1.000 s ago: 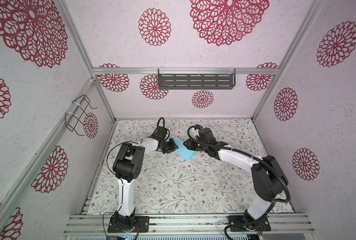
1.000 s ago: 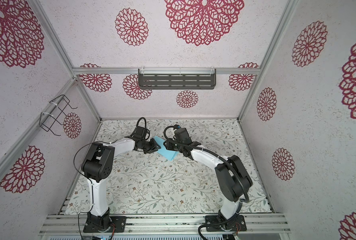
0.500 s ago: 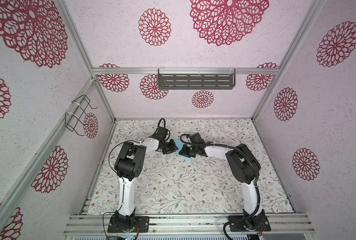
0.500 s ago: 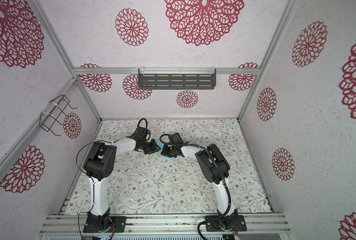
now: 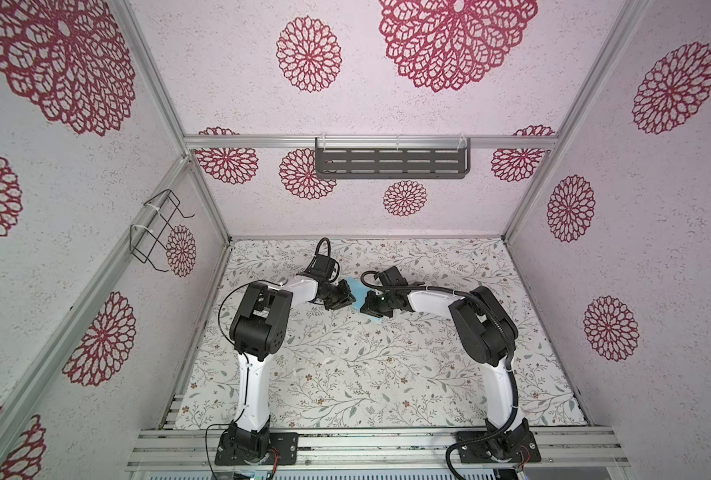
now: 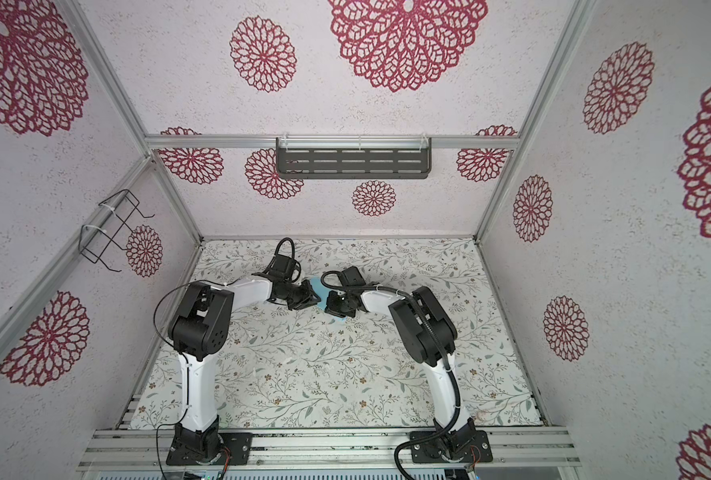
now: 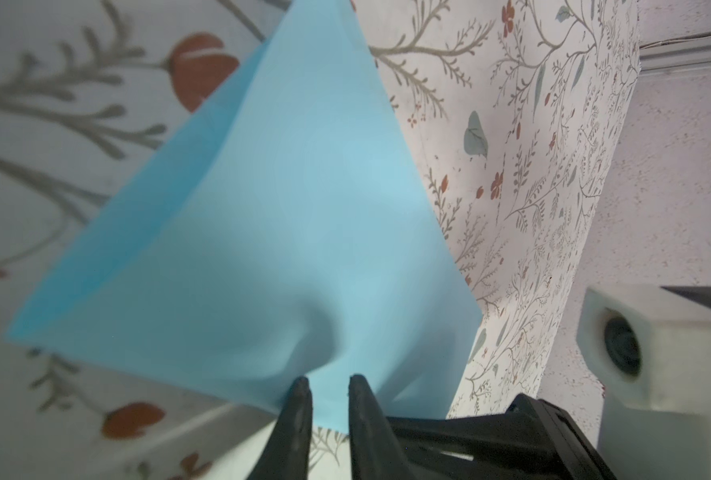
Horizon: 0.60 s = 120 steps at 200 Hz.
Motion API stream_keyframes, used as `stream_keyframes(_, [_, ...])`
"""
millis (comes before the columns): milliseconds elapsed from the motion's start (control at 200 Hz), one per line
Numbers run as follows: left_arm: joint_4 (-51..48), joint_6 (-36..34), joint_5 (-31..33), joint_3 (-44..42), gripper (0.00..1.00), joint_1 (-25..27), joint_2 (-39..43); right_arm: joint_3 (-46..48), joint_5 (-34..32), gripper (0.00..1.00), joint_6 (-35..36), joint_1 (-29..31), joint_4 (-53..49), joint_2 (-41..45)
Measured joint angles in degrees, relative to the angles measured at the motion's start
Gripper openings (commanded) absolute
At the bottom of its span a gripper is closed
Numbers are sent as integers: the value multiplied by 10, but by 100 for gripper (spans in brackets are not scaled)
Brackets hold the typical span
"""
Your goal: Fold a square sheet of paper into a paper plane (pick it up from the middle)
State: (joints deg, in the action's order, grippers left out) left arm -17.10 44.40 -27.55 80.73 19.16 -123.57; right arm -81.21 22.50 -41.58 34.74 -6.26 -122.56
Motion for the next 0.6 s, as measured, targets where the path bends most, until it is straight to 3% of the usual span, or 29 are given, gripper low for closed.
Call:
stream_keyframes(335, [-8, 2, 9, 5, 19, -1, -3, 5, -2, 13, 1, -2, -2, 2])
stream_keyframes(600, [-14, 2, 10, 9, 18, -2, -5, 75, -3, 13, 4, -17, 3, 50])
